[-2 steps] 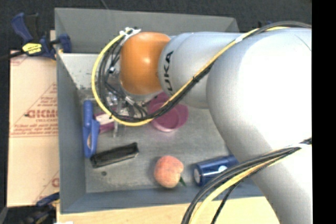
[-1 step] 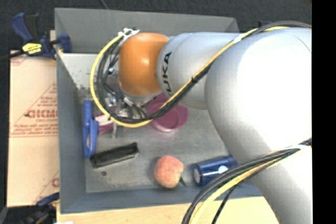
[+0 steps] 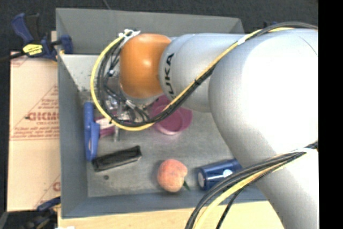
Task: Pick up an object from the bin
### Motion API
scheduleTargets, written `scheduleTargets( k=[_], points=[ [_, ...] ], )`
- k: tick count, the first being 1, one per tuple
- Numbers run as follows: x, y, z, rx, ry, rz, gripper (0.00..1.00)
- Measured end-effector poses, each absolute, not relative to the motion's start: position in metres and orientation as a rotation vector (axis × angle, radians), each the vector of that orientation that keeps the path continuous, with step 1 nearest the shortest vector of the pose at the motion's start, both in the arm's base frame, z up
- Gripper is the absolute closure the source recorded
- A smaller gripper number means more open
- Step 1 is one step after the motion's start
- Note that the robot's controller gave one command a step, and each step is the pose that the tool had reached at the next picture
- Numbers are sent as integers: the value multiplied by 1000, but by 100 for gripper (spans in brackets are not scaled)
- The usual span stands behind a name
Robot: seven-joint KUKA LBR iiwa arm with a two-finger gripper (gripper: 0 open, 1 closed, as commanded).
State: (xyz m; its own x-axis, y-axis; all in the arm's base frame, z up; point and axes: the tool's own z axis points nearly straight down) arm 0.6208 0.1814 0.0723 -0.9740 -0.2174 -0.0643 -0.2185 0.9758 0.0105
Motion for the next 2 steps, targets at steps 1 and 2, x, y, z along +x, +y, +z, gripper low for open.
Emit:
scheduleTargets(
  k=[1,2],
  points=[
    [620,185,79,-601,3018,17,100],
    [627,163,120,-603,3012,19,100]
  ],
)
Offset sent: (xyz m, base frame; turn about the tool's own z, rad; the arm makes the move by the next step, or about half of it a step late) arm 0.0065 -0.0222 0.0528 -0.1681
